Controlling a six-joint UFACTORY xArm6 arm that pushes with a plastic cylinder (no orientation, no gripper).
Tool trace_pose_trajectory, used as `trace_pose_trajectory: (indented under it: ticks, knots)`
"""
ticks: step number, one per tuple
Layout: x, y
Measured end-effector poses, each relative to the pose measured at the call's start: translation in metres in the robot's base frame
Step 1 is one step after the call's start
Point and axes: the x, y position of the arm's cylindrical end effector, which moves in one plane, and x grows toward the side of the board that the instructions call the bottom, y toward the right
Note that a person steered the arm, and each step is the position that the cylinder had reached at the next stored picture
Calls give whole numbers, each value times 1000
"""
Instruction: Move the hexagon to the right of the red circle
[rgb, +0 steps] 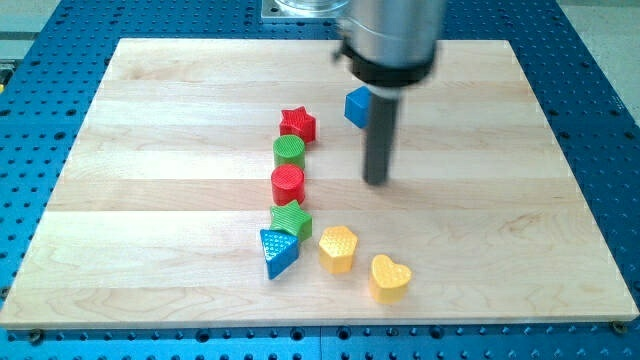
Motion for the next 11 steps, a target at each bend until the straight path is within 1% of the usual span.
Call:
trace_pose_trajectory:
  ticks: [1,2,3,4,5,6,8,9,10,11]
  knots:
    - [93,50]
    - [118,36]
    - [132,25]
    - [130,16]
    - [131,-13]
    - [118,-34]
    - [104,-45]
    - [105,-73]
    - [83,-83]
    - [50,-77]
